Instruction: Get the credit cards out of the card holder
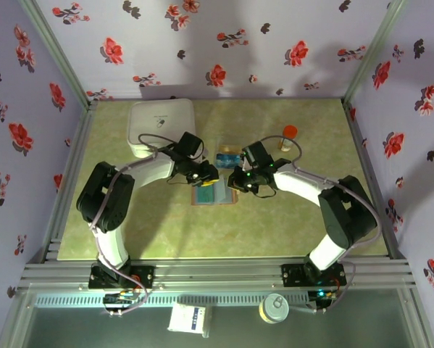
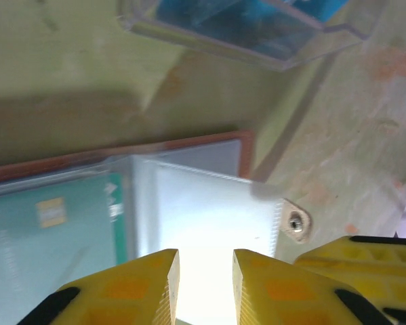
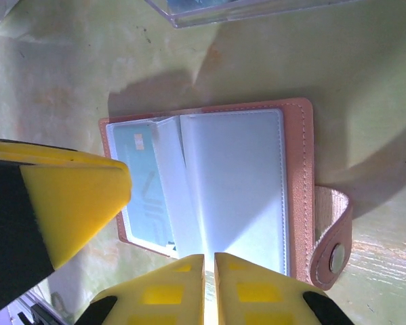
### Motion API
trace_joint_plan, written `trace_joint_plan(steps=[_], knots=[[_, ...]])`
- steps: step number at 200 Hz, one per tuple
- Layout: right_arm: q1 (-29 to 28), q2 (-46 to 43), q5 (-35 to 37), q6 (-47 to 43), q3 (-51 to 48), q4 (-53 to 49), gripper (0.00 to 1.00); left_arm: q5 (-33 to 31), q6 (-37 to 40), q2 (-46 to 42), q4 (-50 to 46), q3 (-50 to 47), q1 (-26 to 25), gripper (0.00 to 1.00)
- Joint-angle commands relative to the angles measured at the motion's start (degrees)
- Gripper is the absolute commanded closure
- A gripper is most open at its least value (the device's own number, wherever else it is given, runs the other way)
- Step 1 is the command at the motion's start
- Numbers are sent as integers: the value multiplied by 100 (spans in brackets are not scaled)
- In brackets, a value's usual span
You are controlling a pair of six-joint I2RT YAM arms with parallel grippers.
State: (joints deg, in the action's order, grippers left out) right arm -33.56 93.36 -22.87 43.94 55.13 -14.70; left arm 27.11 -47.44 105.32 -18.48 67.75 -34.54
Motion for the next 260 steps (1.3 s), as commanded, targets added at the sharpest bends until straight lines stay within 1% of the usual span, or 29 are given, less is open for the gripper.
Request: trace_joint_plan(steps=[1, 27, 58, 82, 116, 149, 161, 171, 198, 208, 227, 260], knots=[[-78, 125, -36, -4, 216, -16, 86, -44, 156, -286, 25, -210, 70, 73], [-146, 181, -18, 9, 277, -27, 84, -62, 137, -428, 62, -356, 136, 73], [-212, 51, 154, -19, 325, -74, 83, -52, 121, -460, 114, -502, 186, 75], [-236, 210, 124, -79, 470, -246, 82, -41, 119, -438, 144, -560, 202, 76], [-317, 253, 421, -184, 556, -520, 71, -26, 112, -424, 159, -583, 198, 76], [-357, 479, 372, -219, 680, -594, 68, -31, 112, -457, 136, -587, 220, 76], [-394, 591, 307, -215, 744, -579, 70, -39, 115, -477, 136, -609, 228, 77], [-442, 670, 220, -198, 800, -565, 73, -39, 114, -498, 136, -642, 238, 77], [-606, 805, 30, -47, 943, -317, 89, -62, 143, -573, 143, -760, 306, 77], [-657, 861, 3, 8, 1032, -263, 92, -68, 156, -597, 144, -825, 349, 77], [-722, 971, -21, 66, 1132, -214, 95, -165, 214, -645, 127, -957, 413, 78], [-740, 1073, -47, 132, 1101, -85, 97, -288, 342, -502, 66, -1134, 503, 79]])
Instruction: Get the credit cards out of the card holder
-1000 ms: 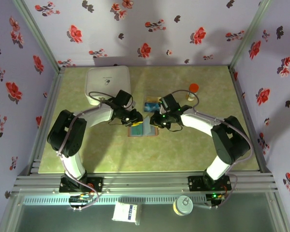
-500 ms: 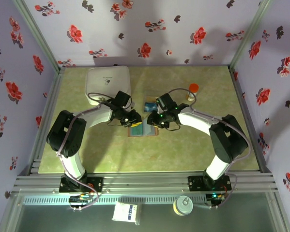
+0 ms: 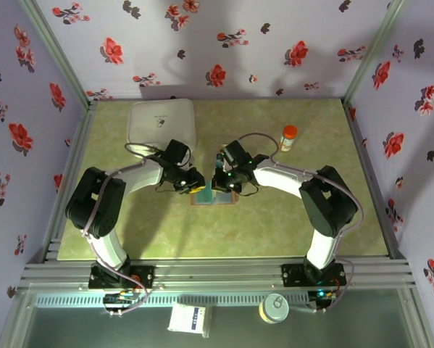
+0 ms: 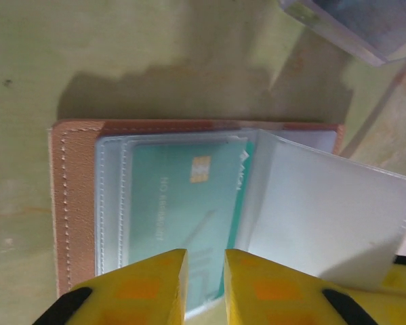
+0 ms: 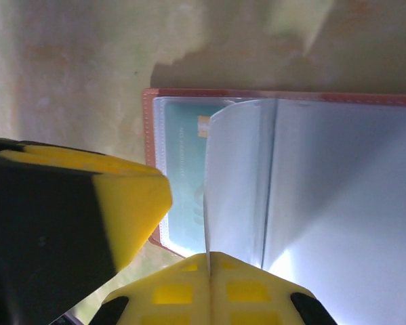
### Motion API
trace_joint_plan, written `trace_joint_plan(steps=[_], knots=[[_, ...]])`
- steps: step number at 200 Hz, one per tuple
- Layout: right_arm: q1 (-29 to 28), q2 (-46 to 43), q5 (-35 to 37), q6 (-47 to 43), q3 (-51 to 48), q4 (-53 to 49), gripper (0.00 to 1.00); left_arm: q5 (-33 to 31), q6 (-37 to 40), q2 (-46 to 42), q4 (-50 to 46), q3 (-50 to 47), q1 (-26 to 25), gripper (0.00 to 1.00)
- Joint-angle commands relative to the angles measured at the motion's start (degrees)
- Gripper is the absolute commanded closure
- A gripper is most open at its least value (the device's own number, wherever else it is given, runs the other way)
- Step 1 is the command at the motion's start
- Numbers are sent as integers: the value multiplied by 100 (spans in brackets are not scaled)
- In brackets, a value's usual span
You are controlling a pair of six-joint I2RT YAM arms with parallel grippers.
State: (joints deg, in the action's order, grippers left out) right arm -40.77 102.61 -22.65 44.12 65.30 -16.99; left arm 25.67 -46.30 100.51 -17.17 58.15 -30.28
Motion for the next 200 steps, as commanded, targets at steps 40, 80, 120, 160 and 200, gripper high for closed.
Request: trace_joint_plan(steps=[40, 80, 120, 160, 200], knots=[[7, 112, 110, 76, -91, 136, 97, -104, 263, 200, -21, -278, 128, 80], [111, 3, 428, -117, -249, -140, 97, -107, 288, 241, -58, -260, 134, 80], [269, -22, 682, -331, -346, -403, 95, -117, 294, 256, -95, -234, 145, 80], [342, 166, 819, -488, -390, -566, 95, -125, 273, 222, -123, -243, 145, 80], [353, 255, 980, -587, -380, -708, 94, -132, 275, 132, -190, -243, 145, 80]])
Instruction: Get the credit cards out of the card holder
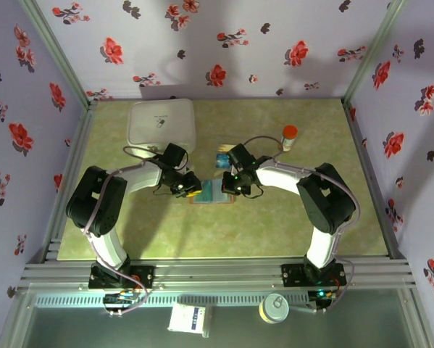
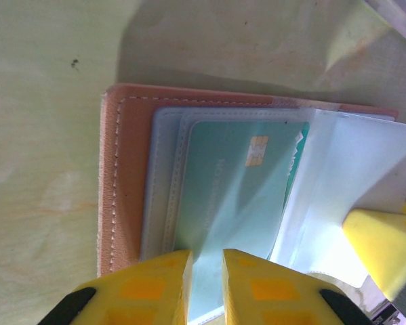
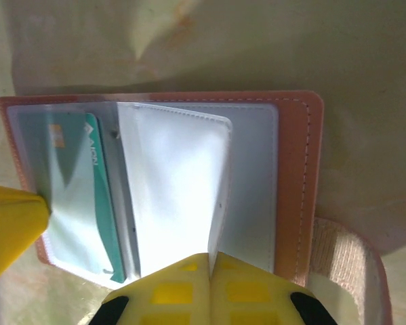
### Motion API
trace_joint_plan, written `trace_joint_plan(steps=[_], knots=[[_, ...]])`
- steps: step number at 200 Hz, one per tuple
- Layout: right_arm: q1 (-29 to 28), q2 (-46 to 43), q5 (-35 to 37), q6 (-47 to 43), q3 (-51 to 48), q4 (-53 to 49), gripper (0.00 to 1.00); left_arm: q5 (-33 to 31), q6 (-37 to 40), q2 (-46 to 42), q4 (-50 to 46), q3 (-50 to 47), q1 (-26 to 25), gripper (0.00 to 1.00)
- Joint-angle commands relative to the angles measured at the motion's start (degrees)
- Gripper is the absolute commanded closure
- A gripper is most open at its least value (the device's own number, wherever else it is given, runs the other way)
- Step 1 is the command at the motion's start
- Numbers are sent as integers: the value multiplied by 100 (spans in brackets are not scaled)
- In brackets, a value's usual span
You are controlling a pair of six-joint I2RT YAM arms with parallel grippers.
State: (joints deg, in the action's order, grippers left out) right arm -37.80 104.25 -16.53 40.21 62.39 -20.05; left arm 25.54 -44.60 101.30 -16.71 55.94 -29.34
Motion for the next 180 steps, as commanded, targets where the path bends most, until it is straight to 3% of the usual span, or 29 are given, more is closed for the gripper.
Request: trace_joint_plan(steps=[1, 85, 132, 153, 180], knots=[[54, 93, 378, -197, -92, -411, 93, -119, 111, 55, -240, -22, 51, 80], [54, -424, 1161, -578, 244, -1496, 77, -69, 97, 74, -235, -48, 38, 80], [21, -651, 1545, -760, 566, -2013, 75, -50, 86, 57, -236, -65, 16, 82], [1, -623, 1453, -769, 662, -1980, 75, -65, 53, 32, -203, -105, 6, 83], [-8, -572, 796, -634, 606, -1443, 78, -59, 5, -81, -205, -77, -1, 86]])
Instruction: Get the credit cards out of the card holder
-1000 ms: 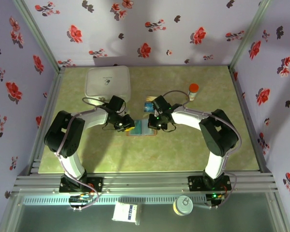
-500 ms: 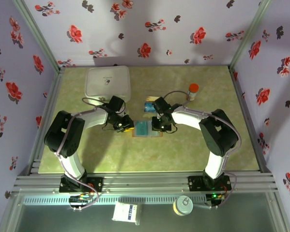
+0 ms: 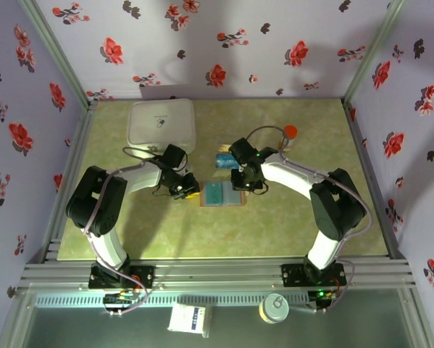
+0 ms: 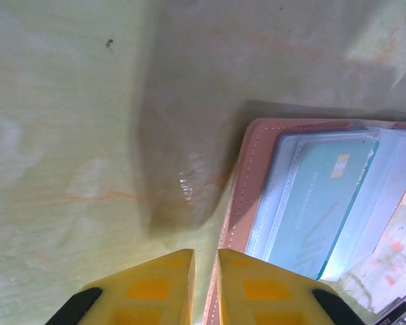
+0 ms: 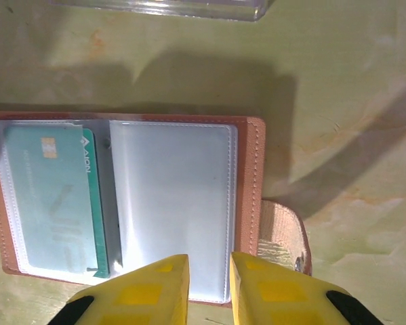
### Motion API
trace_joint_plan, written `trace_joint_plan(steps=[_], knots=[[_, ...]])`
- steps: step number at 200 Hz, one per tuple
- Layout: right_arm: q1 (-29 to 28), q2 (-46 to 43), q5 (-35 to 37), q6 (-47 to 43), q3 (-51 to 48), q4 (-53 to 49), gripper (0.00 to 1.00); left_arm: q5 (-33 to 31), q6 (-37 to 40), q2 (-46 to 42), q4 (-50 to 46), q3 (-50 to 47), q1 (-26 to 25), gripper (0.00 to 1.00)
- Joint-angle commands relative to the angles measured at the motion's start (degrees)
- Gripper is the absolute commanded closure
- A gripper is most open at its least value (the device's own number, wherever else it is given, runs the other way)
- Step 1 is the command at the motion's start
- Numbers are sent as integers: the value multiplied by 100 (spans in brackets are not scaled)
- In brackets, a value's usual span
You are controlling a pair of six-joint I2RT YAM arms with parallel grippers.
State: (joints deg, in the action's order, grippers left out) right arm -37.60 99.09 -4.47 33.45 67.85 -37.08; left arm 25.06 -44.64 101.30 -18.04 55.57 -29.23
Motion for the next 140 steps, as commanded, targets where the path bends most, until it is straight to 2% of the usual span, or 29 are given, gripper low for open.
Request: trace_joint_plan(steps=[1, 56, 140], knots=[[-28, -47, -430, 49, 56, 288, 78, -10, 13, -91, -70, -34, -12, 86], [-28, 426, -1472, 559, -64, 1368, 81, 63, 10, -167, -174, 274, -79, 93], [-28, 735, -1732, 755, -246, 1848, 80, 241, -64, 327, 19, 542, -376, 97]])
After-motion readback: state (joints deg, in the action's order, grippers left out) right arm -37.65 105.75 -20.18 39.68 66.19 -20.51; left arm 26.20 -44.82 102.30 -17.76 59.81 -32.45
